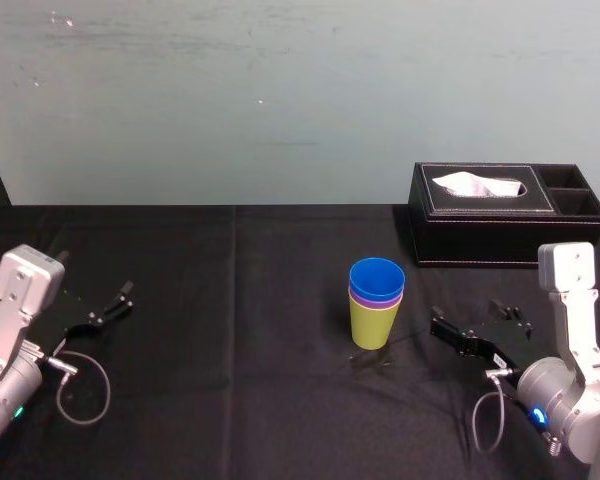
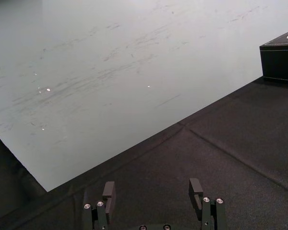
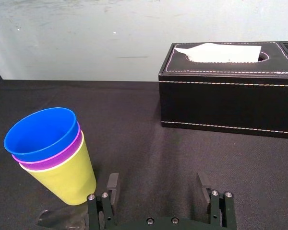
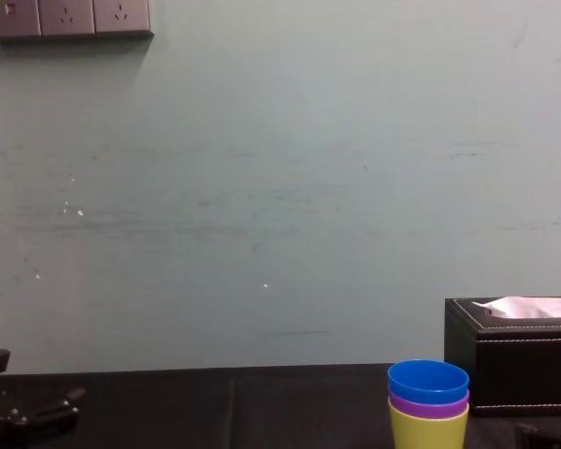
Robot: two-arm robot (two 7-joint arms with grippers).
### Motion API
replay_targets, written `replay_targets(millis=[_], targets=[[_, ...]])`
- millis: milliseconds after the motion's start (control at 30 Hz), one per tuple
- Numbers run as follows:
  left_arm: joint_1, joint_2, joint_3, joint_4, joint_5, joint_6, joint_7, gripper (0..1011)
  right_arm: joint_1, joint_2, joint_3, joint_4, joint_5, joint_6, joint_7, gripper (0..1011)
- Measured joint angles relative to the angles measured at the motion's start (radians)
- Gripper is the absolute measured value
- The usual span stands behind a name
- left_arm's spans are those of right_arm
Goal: Stack the three plastic cups sequentially using one hand.
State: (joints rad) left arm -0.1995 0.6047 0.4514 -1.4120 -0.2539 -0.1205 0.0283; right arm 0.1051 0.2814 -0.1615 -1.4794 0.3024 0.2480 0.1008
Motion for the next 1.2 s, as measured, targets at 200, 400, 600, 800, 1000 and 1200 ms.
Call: replay_targets(millis=[200, 400, 600, 800, 1000, 1200], targets=[[0.000, 0.000, 0.000, 0.000, 0.000, 0.000, 0.000, 1000, 0.000, 0.000, 0.000, 0.000, 0.000, 0.000, 0.000, 1004], [0.000, 0.000, 0.000, 0.000, 0.000, 0.000, 0.000, 1000, 0.000, 0.000, 0.000, 0.000, 0.000, 0.000, 0.000, 1004], [0.000, 0.000, 0.000, 0.000, 0.000, 0.000, 0.000, 1000, 0.000, 0.000, 0.000, 0.000, 0.000, 0.000, 0.000, 1004], [0.000, 0.000, 0.000, 0.000, 0.000, 0.000, 0.000, 1000, 0.000, 0.000, 0.000, 0.000, 0.000, 0.000, 0.000, 1004], [0.000, 0.000, 0.000, 0.000, 0.000, 0.000, 0.000, 1000, 0.000, 0.000, 0.000, 0.000, 0.000, 0.000, 0.000, 1004], [0.000, 0.000, 0.000, 0.000, 0.000, 0.000, 0.000, 1000, 0.000, 0.000, 0.000, 0.000, 0.000, 0.000, 0.000, 1004]])
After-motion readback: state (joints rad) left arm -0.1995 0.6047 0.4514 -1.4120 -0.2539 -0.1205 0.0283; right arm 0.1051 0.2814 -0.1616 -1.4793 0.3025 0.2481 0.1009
